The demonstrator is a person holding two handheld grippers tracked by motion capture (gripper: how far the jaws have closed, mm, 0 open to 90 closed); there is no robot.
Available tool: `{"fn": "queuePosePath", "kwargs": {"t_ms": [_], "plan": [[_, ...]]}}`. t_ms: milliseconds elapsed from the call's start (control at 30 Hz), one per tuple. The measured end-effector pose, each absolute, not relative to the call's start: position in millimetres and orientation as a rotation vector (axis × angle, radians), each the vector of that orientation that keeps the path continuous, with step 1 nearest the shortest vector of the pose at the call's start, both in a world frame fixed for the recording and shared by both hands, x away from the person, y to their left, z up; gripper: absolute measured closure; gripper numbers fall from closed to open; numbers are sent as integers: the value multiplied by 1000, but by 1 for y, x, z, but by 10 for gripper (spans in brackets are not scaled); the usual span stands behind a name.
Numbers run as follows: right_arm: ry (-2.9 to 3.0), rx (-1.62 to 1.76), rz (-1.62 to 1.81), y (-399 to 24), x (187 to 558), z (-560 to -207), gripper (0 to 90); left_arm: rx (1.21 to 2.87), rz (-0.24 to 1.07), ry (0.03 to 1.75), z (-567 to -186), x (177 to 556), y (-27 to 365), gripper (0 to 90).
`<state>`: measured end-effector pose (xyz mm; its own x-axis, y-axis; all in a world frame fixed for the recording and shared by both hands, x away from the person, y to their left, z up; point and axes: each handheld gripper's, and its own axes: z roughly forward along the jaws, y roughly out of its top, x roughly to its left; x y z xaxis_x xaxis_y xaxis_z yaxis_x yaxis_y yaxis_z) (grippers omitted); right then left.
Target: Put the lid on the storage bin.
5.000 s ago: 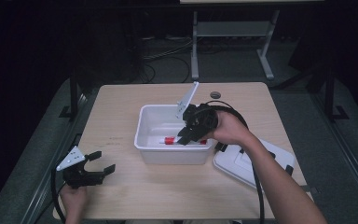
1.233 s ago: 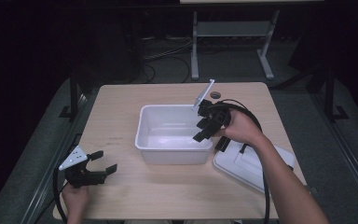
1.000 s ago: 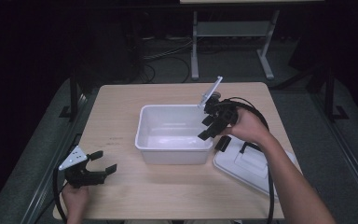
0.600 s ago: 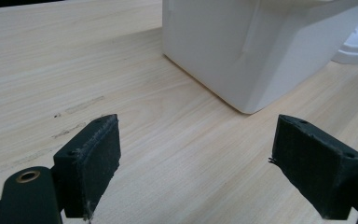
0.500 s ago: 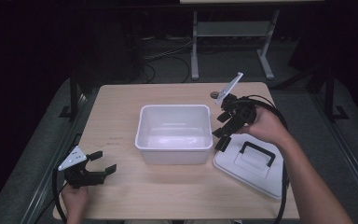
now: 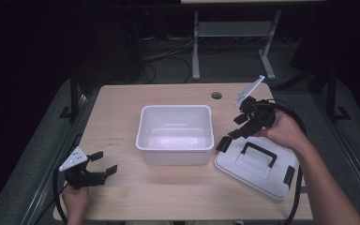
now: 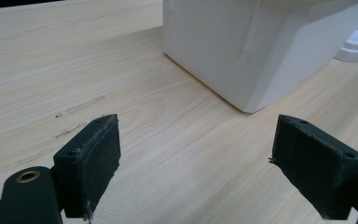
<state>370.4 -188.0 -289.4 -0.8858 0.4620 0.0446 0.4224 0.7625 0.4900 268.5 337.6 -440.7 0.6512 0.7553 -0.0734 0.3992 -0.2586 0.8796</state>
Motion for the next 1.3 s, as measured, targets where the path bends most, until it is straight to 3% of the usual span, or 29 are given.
{"fn": "queuePosePath", "kwargs": {"t_ms": [800, 1300], "plan": [[2882, 911, 729, -238, 372, -346, 371, 1882, 451, 919, -441, 269, 338, 147], [2879, 1000, 722, -265, 371, -373, 431, 1884, 451, 922, -442, 269, 338, 147]]}}
